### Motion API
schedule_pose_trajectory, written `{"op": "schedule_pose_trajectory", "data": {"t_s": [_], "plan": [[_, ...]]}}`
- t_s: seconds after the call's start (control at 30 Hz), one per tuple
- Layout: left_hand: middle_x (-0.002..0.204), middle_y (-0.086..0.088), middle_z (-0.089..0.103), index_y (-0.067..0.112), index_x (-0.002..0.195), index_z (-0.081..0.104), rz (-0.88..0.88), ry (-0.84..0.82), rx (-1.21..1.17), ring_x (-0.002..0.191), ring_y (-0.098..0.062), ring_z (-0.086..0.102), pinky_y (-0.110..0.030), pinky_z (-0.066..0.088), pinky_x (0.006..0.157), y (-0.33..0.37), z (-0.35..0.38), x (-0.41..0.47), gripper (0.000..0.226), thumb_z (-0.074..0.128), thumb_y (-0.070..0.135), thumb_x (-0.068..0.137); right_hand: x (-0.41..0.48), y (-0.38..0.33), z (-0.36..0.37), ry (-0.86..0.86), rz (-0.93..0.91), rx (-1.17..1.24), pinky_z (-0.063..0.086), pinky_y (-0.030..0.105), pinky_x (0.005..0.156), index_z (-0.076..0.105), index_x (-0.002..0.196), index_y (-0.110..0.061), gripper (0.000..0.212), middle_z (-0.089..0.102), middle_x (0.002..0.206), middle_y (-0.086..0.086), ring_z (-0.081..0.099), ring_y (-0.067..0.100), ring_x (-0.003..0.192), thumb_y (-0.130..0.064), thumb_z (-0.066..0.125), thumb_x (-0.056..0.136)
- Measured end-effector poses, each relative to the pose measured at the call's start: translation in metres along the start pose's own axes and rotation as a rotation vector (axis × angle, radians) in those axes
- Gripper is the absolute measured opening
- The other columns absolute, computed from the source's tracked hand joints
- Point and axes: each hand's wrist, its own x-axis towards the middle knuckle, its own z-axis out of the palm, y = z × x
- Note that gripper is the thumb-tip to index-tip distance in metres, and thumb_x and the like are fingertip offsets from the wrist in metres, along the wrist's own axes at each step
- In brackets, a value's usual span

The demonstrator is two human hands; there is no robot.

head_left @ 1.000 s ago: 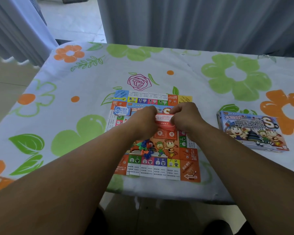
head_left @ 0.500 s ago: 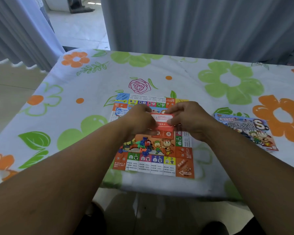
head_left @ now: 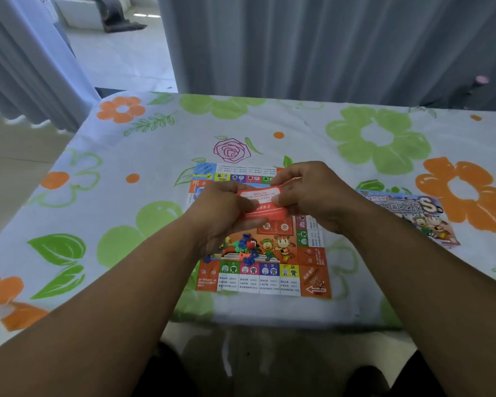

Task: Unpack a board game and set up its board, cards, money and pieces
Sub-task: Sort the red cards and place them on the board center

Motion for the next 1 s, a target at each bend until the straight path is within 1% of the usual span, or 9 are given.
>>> {"op": "schedule_pose_trajectory", "data": {"t_s": [0.1,0.2,0.33,0.47,0.53,0.67,0.8,0.93,1.0], "plan": [[0.113,-0.019,0.069,0.002,0.116,0.062,-0.022,-0.043,-0.054,0.088,-0.032,0.075,-0.032,0.061,0.062,-0.002,-0.001,0.002,0.021,0.06,0.004,0.095,-0.004,0.002,0.004,0.052,0.0,-0.032,0.059,0.03,0.056,0.061,0.095,-0.006,0.021,0.068,0.101,0.02,0.073,0.031,0.083,0.01,0.069,0.085],[0.111,-0.017,0.071,0.004,0.119,0.06,-0.071,-0.118,-0.075,0.092,-0.03,0.074,-0.035,0.062,0.066,-0.002,-0.001,0.002,0.022,0.058,0.009,0.098,-0.012,0.004,0.005,0.086,0.001,-0.068,0.06,0.033,0.055,0.057,0.095,-0.005,0.017,0.071,0.093,0.02,0.074,0.028,0.074,0.007,0.067,0.088],[0.117,-0.017,0.068,0.005,0.126,0.059,-0.068,-0.21,-0.059,0.1,-0.033,0.071,-0.034,0.061,0.067,0.003,0.003,-0.002,0.03,0.051,0.0,0.097,-0.026,0.001,-0.001,0.171,-0.019,-0.056,0.061,0.034,0.056,0.057,0.093,-0.007,0.009,0.073,0.078,0.017,0.072,0.022,0.062,-0.003,0.066,0.094],[0.115,-0.018,0.069,0.005,0.119,0.062,-0.044,-0.254,-0.07,0.098,-0.032,0.072,-0.036,0.061,0.073,0.008,0.01,-0.008,0.027,0.05,-0.004,0.096,-0.038,0.004,-0.009,0.251,-0.076,-0.049,0.062,0.039,0.063,0.059,0.093,-0.002,0.01,0.074,0.084,0.02,0.071,0.025,0.068,-0.011,0.064,0.097],[0.114,-0.018,0.07,0.004,0.115,0.062,-0.033,-0.263,-0.067,0.096,-0.031,0.073,-0.038,0.061,0.076,0.008,0.016,-0.01,0.023,0.051,-0.004,0.096,-0.043,0.008,-0.015,0.299,-0.121,-0.066,0.061,0.039,0.069,0.062,0.092,-0.003,0.011,0.074,0.087,0.016,0.07,0.021,0.073,-0.012,0.065,0.096],[0.112,-0.019,0.071,0.004,0.115,0.062,-0.022,-0.249,-0.046,0.094,-0.031,0.074,-0.037,0.062,0.076,0.007,0.024,-0.013,0.024,0.049,-0.004,0.097,-0.049,0.014,-0.023,0.375,-0.282,-0.201,0.054,0.027,0.061,0.07,0.086,-0.011,0.009,0.073,0.082,0.003,0.063,0.004,0.067,-0.016,0.07,0.092],[0.111,-0.022,0.069,0.003,0.113,0.062,-0.017,-0.175,-0.073,0.09,-0.033,0.074,-0.036,0.062,0.071,0.008,0.029,-0.011,0.023,0.049,-0.006,0.097,-0.045,0.012,-0.025,0.402,-0.452,-0.176,0.053,0.026,0.055,0.073,0.082,-0.016,0.01,0.071,0.073,0.0,0.063,0.009,0.061,-0.011,0.071,0.09],[0.1,-0.02,0.071,0.001,0.102,0.063,0.036,-0.113,-0.101,0.086,-0.029,0.075,-0.036,0.063,0.07,0.01,0.034,-0.01,0.02,0.047,-0.01,0.095,-0.034,0.024,-0.026,0.329,-0.554,-0.268,0.06,0.04,0.071,0.076,0.087,-0.02,0.016,0.074,0.082,-0.003,0.071,0.015,0.079,-0.004,0.072,0.088],[0.102,-0.022,0.07,0.001,0.1,0.063,0.042,-0.07,-0.125,0.089,-0.03,0.074,-0.036,0.063,0.071,0.01,0.036,-0.009,0.022,0.045,-0.01,0.096,-0.03,0.029,-0.027,0.301,-0.591,-0.358,0.059,0.04,0.076,0.077,0.092,-0.017,0.019,0.073,0.089,-0.003,0.07,0.013,0.084,0.0,0.069,0.086]]}}
